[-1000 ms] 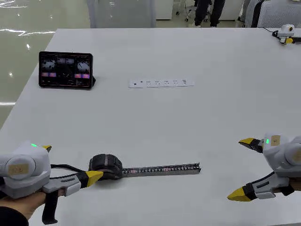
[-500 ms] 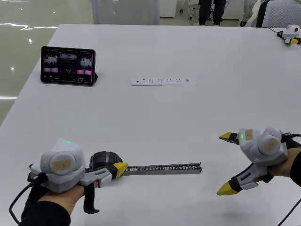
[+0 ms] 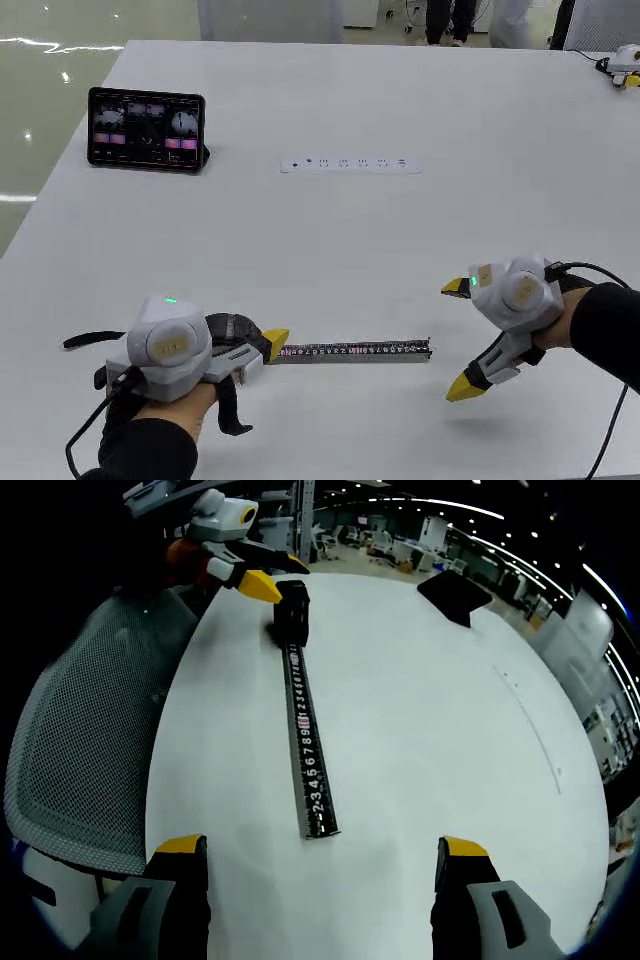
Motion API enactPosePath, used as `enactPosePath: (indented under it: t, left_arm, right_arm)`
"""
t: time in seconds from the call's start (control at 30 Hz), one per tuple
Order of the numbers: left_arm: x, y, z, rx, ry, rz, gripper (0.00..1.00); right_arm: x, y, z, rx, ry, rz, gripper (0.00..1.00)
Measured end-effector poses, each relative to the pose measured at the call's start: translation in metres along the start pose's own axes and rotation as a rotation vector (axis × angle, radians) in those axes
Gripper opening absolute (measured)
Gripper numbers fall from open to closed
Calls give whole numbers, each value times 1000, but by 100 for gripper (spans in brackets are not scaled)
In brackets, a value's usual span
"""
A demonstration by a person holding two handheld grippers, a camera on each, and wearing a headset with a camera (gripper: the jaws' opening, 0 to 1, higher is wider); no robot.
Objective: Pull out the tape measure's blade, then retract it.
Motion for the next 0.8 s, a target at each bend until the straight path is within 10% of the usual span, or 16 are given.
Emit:
enactPosePath:
  t: [0.8]
  left_arm:
    - [-5,-23,7,-64,49,28,99]
  right_arm:
    - [0,1,24,61,74,-60,35]
Point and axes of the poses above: the centre of the closed fingertips' face, and the gripper's own axes: z roughly forward along the fingers, x roughly to its left, y roughly out of its top, the point moved 8 cm from there along -z, roughly backward along the fingers, and after that the axes turned 4 degrees about z, right-handed, at the moved point
